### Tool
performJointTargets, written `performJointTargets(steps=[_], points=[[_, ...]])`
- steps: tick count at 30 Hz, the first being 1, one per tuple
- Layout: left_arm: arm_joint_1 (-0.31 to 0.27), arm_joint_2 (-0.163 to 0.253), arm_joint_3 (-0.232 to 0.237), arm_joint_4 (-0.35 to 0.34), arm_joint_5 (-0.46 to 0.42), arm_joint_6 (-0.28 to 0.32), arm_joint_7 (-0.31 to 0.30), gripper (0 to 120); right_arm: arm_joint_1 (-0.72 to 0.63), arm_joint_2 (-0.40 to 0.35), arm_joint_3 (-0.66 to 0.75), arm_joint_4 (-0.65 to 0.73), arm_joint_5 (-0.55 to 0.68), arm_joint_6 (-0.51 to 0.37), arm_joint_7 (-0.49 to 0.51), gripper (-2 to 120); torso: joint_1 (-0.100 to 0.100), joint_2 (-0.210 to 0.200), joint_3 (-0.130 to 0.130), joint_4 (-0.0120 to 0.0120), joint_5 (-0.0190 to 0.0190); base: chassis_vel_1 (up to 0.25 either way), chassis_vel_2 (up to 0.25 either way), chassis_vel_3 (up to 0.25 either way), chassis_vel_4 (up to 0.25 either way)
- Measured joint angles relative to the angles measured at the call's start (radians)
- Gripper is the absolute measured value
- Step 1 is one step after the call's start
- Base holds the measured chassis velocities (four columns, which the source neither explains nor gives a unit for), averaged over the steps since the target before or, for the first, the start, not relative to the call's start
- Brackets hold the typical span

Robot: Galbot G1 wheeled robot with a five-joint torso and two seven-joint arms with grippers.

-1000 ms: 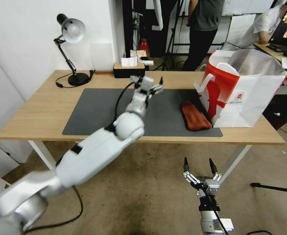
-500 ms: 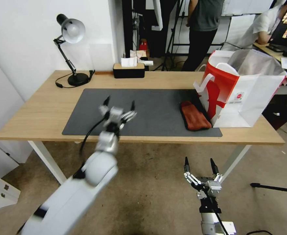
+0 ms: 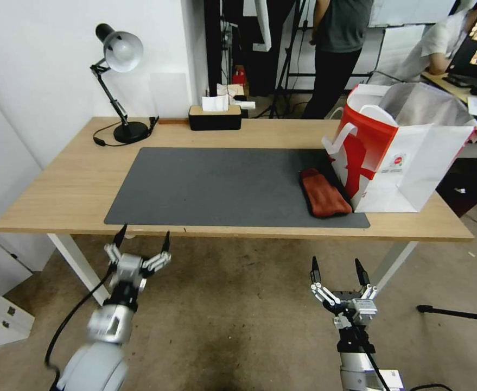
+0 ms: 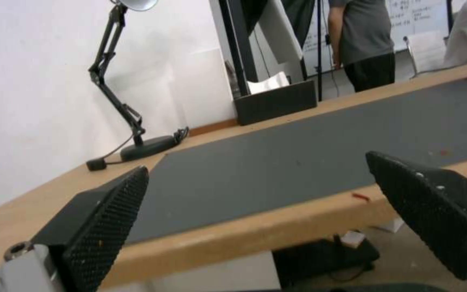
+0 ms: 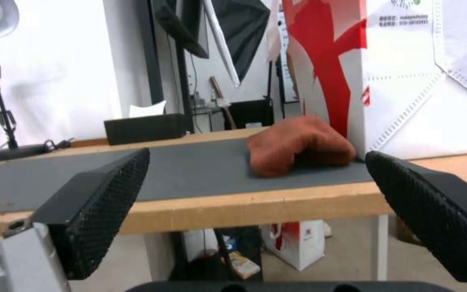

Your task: Sweep shrimp from table into container with towel, then put container into takeout bag.

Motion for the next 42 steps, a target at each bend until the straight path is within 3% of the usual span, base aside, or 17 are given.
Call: performJointTargets(steps=[6, 16, 22, 42], points=[[-0.007, -0.045, 0.005, 0.048, -0.003, -0.076, 0.06, 100, 0.005, -0.007, 0.013, 0.002, 0.04, 0.0, -0.042, 100, 0.0, 0.0, 0.0, -0.0002, 0.0002, 0.0, 0.0, 0.0, 0.0], [-0.028, -0.103, 0.032, 0.096, -0.007, -0.097, 0.074, 100, -0.005, -0.004, 0.031, 0.004, 0.05, -0.016, -0.093, 100, 0.0, 0.0, 0.0, -0.0002, 0.0002, 0.0, 0.0, 0.0, 0.0], [-0.039, -0.11, 0.039, 0.121, -0.02, -0.108, 0.074, 100, -0.009, 0.0, 0.03, 0.005, 0.054, -0.019, -0.138, 100, 0.0, 0.0, 0.0, 0.0, 0.0002, 0.0, 0.0, 0.0, 0.0], [-0.051, -0.115, 0.044, 0.133, -0.047, -0.109, 0.08, 100, -0.014, 0.007, 0.019, 0.02, 0.069, -0.038, -0.139, 100, 0.0, 0.0, 0.0, -0.0001, 0.0001, 0.0, 0.0, 0.0, 0.0]])
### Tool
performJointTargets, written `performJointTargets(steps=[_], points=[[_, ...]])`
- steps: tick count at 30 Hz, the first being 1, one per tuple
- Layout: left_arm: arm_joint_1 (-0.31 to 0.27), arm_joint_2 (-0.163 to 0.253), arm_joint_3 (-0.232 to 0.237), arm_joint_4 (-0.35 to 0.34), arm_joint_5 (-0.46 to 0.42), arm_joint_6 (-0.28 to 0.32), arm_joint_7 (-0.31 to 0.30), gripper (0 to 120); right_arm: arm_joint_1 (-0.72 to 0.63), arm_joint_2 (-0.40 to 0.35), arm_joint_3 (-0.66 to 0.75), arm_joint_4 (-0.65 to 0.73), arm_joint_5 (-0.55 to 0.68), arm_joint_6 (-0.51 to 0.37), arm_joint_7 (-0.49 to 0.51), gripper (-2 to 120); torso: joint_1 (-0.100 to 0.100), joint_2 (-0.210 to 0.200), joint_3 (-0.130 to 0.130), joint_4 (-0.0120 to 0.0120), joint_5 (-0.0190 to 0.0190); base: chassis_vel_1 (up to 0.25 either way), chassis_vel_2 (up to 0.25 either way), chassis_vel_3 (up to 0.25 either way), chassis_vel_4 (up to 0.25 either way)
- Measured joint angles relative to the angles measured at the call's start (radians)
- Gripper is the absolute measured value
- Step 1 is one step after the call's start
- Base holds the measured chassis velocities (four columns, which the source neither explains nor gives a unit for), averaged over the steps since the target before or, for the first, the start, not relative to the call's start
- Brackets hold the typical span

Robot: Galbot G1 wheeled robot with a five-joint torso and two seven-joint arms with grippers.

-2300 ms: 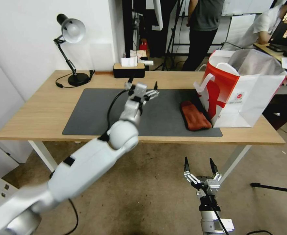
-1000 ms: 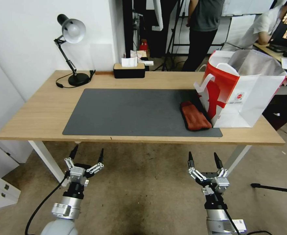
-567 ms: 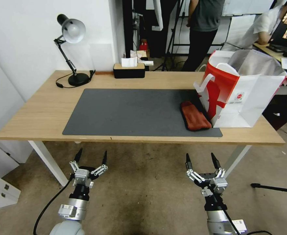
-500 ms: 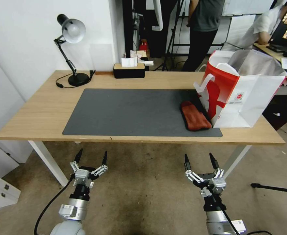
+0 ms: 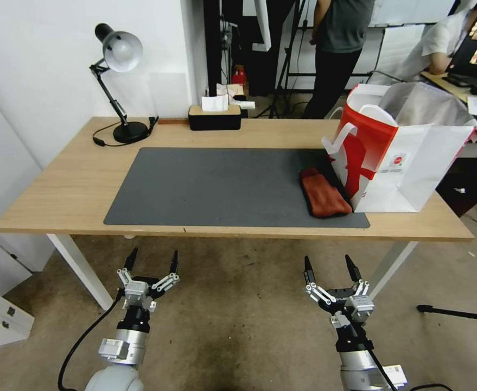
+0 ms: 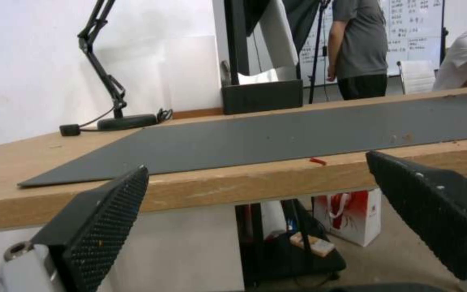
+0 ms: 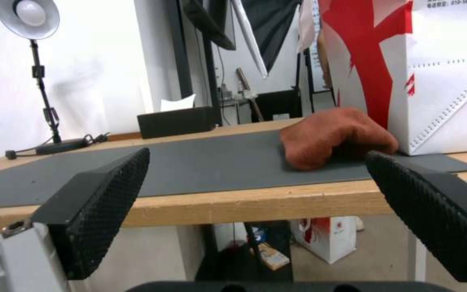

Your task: Sweep shrimp from table into container with towel, then put container into takeout bag.

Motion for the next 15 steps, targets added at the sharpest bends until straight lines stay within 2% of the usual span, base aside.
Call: performJointTargets(steps=[15], points=[[0.0, 0.001, 0.0, -0.001, 0.0, 0.002, 0.0, 100, 0.0, 0.0, 0.0, 0.0, 0.0, 0.0, 0.002, 100, 0.0, 0.0, 0.0, 0.0, 0.0, 0.0, 0.0, 0.0, 0.0]])
